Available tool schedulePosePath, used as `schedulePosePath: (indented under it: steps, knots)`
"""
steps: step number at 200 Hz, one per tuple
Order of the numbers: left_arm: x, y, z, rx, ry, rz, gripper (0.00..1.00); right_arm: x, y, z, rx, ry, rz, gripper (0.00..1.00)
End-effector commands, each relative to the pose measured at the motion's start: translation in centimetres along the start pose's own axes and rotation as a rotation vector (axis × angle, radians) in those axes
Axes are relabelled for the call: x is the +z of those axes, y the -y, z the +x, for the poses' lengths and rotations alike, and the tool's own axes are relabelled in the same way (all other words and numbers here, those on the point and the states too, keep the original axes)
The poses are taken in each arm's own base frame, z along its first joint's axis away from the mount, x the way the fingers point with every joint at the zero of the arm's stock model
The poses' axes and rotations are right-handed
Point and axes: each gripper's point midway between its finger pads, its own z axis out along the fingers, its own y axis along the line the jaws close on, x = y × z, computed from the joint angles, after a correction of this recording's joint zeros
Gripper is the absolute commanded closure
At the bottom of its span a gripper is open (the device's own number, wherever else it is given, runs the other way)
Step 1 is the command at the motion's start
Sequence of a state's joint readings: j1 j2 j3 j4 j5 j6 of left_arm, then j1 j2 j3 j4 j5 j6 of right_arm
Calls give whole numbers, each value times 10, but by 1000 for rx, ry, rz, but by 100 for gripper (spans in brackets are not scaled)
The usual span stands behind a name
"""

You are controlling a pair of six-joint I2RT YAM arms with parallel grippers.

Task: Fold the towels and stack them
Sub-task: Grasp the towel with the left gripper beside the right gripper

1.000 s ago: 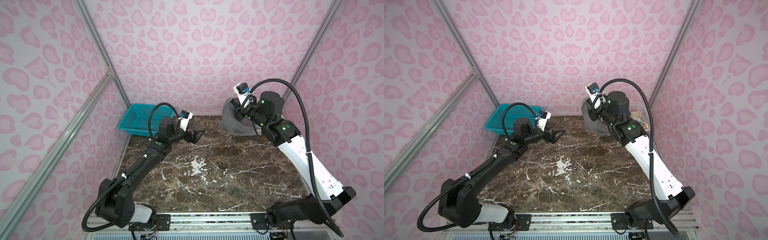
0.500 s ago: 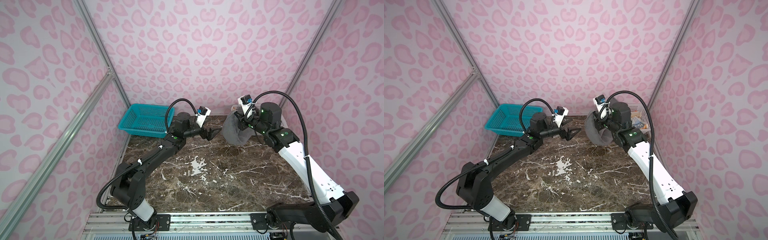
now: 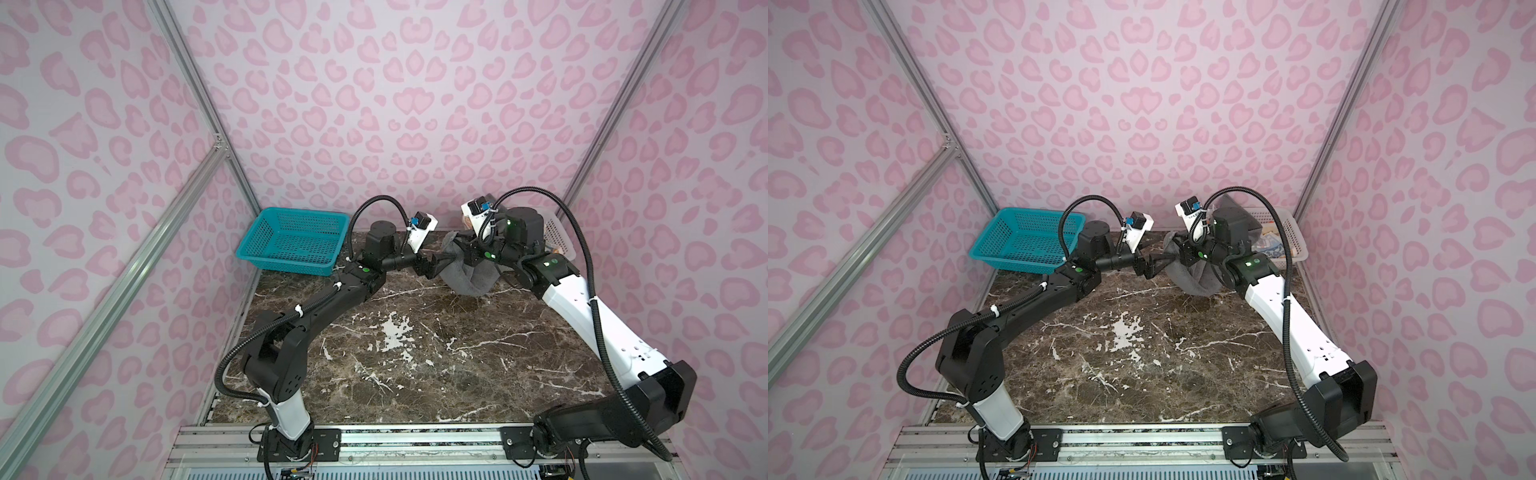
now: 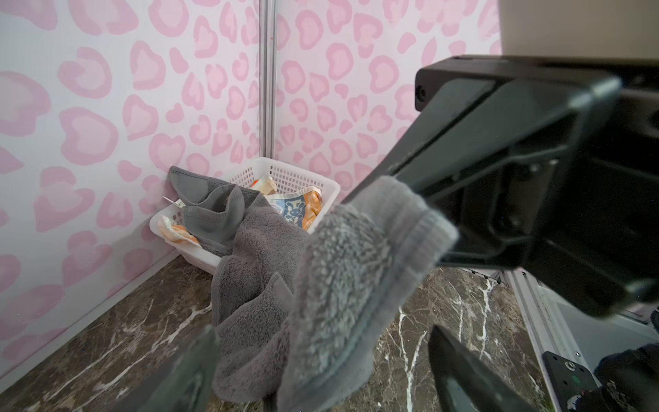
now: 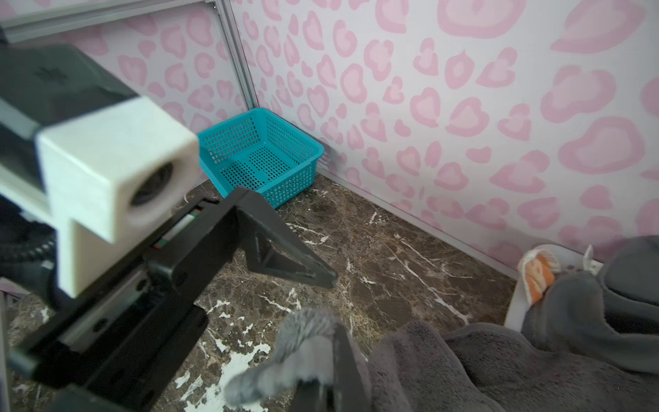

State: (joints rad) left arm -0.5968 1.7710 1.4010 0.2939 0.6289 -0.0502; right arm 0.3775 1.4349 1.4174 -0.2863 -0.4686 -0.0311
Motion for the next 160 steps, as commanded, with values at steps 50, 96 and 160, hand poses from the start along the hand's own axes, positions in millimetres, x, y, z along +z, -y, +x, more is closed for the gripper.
schedulePosePath:
  steps: [50,96,160]
  knots:
    - [14,-9,24,-34,-30,-8,96,1,-5,-12,59,63,-38,95]
    - [2,-8,17,-19,-14,-50,96,-12,29,-15,147,122,59,68]
    - [-20,0,25,-29,-33,-88,96,-39,190,60,457,40,558,15]
